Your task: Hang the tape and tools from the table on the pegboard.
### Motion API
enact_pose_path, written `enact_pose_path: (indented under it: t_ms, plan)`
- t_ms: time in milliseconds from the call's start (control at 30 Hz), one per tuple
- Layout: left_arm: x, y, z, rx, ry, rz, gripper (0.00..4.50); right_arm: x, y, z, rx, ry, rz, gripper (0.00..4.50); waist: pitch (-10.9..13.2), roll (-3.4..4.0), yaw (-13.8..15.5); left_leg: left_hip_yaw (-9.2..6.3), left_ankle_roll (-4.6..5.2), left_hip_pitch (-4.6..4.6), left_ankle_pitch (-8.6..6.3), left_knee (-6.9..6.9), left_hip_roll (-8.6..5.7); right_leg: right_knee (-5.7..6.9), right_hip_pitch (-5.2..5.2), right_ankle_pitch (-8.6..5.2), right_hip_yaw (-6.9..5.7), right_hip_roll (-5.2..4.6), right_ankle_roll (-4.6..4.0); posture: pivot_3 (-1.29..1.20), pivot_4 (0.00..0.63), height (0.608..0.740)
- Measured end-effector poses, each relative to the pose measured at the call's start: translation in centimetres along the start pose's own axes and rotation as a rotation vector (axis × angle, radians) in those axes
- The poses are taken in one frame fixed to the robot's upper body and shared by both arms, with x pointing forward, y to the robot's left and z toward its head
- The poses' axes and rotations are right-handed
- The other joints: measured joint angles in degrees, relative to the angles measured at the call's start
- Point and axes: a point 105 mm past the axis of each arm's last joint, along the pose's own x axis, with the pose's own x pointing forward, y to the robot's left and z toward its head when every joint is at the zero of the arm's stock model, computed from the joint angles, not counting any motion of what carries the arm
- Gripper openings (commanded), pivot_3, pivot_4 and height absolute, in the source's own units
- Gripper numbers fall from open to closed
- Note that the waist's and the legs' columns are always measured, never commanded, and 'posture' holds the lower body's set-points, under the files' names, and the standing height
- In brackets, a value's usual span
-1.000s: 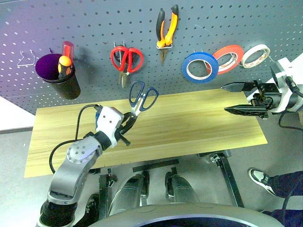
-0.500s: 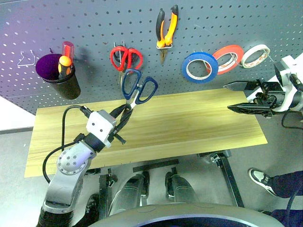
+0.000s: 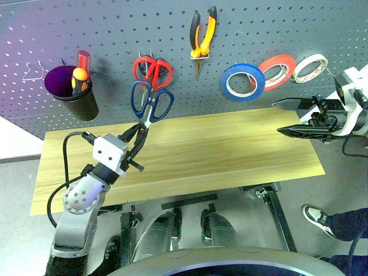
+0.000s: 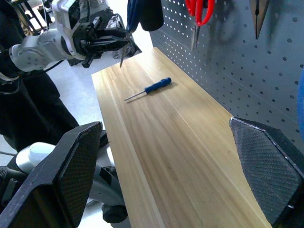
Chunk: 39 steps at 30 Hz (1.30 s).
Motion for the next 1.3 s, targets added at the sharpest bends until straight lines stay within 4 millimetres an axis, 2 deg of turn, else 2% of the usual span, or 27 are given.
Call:
enact_pose_path:
  t_ms: [133,333,633,1000,1300]
  plan:
    - [0.6,0.0,0.1,-0.005,-0.023,-0.004,0.67,0.0,0.3,-0.1,0.014,0.004,0.010,4.50,0.0,0.01,0.0,0.00,0.00,0.00,0.00,0.03,0.00,0.02,0.00,0.01,0.00,0.00,0.00,-0.11,0.277,0.726]
    - [1.9,0.1,1.5,0.015,-0.083,-0.016,0.67,0.3,0.8,-0.1,0.020,0.003,0.033,4.50,0.0,0.03,-0.2,0.01,-0.01,0.00,0.01,0.06,0.00,0.05,0.01,0.03,0.00,0.00,0.01,-0.11,0.281,0.726]
    - [3.4,0.8,1.7,0.013,-0.090,-0.006,0.67,0.4,1.7,-0.1,0.057,-0.021,0.068,4.50,0.0,0.03,-0.1,0.02,-0.03,0.00,0.03,0.17,0.00,0.12,0.16,0.04,0.00,0.00,0.02,-0.12,0.282,0.726]
    - [4.5,1.3,2.3,0.023,-0.105,0.003,0.67,-0.1,2.8,2.2,0.051,-0.145,0.107,4.50,0.0,0.03,-0.1,0.02,-0.03,0.00,0.03,0.21,0.00,0.14,0.21,0.05,0.00,0.00,0.03,-0.14,0.284,0.726]
    - [4.7,1.3,2.1,0.017,-0.099,0.008,0.67,-0.3,3.3,2.8,0.059,-0.177,0.121,4.50,0.0,0.03,-0.2,0.02,-0.03,0.00,0.03,0.29,0.00,0.20,0.21,0.05,0.00,0.00,0.03,-0.14,0.281,0.726]
